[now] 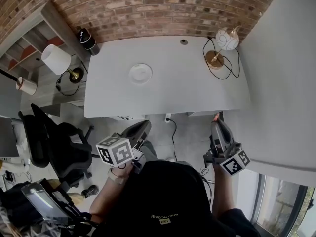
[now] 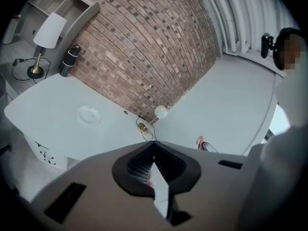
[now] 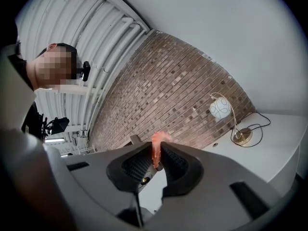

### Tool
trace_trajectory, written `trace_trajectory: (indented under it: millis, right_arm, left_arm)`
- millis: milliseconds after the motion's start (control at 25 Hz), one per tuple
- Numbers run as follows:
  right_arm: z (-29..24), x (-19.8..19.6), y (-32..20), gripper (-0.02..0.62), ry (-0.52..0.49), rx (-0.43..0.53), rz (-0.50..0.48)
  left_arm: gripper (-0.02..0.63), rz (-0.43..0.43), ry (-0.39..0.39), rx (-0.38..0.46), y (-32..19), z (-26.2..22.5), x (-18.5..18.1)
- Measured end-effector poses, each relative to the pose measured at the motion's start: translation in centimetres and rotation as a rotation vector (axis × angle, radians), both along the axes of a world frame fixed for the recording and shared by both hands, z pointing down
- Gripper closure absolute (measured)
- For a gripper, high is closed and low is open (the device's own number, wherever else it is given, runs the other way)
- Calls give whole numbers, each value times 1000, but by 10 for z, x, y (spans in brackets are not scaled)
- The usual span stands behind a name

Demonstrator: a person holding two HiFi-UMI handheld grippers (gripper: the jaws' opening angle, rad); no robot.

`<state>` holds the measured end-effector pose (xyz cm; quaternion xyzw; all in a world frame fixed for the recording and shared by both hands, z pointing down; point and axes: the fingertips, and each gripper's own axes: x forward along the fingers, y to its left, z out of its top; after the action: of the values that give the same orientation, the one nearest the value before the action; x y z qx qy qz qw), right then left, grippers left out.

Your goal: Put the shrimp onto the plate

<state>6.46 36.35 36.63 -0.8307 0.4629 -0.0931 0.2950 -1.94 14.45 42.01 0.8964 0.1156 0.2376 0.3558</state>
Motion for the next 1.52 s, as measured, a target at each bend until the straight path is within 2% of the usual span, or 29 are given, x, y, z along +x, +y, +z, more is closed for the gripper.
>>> trace_trajectory:
  millis: [480,1000,1520]
  right_arm:
    - [-10,56,-101,538,-26,-55,64]
    - [-11,92,-200,538,-23,-142,59]
    - [2,127,-290,538,-36,-214,-59]
  left_arm:
    - [603,28,-28,-59,-107,7,52]
    - [603,29,-29,-109,-196,15,82]
    - [603,-49,-44,-142,-253,22,88]
